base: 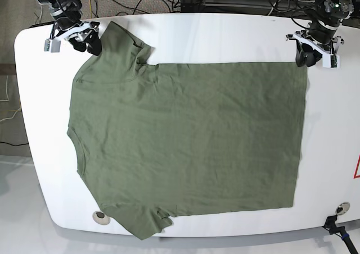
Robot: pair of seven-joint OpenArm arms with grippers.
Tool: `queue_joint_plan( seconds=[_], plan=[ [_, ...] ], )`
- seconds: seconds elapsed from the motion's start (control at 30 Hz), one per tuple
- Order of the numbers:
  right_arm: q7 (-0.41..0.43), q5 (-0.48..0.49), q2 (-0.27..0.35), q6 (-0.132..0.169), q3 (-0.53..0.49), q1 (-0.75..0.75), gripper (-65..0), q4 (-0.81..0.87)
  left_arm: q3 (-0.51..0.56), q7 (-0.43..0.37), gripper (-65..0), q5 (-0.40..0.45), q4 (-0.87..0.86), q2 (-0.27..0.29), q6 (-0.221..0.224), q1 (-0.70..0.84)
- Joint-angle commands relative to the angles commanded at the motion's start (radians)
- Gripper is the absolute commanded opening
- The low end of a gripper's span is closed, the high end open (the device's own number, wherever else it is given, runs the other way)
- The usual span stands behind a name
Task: Fold the T-shirt properly
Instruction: 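Close both grippers on the shirt's side edge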
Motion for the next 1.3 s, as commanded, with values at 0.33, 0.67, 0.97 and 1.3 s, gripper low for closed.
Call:
queue_joint_plan(
  seconds=[0.33, 0.67, 0.97, 1.3],
  plan=[
    [-0.008, 0.002, -0.017, 0.003, -0.002, -0.012, -28.3, -0.097, 0.000, 0.000, -32.9, 0.000, 0.000, 0.000, -0.002, -0.002],
    [-0.072, 0.002, -0.021, 0.005, -0.015, -0.005, -28.3, -0.094, -0.002, 0.000, -29.2, -0.046, -0.002, 0.000, -0.003, -0.025],
    [-0.072, 0.003, -0.021, 0.005, -0.083, -0.005, -28.3, -0.097, -0.002, 0.006, -20.5, -0.172, -0.031, -0.029, -0.029, -0.028],
    [-0.126, 0.003, -0.023, 0.003, -0.083, 0.058, -28.5, -0.126, -0.140, 0.204, -20.7, -0.302, -0.170, -0.028, -0.149, -0.112]
  ],
)
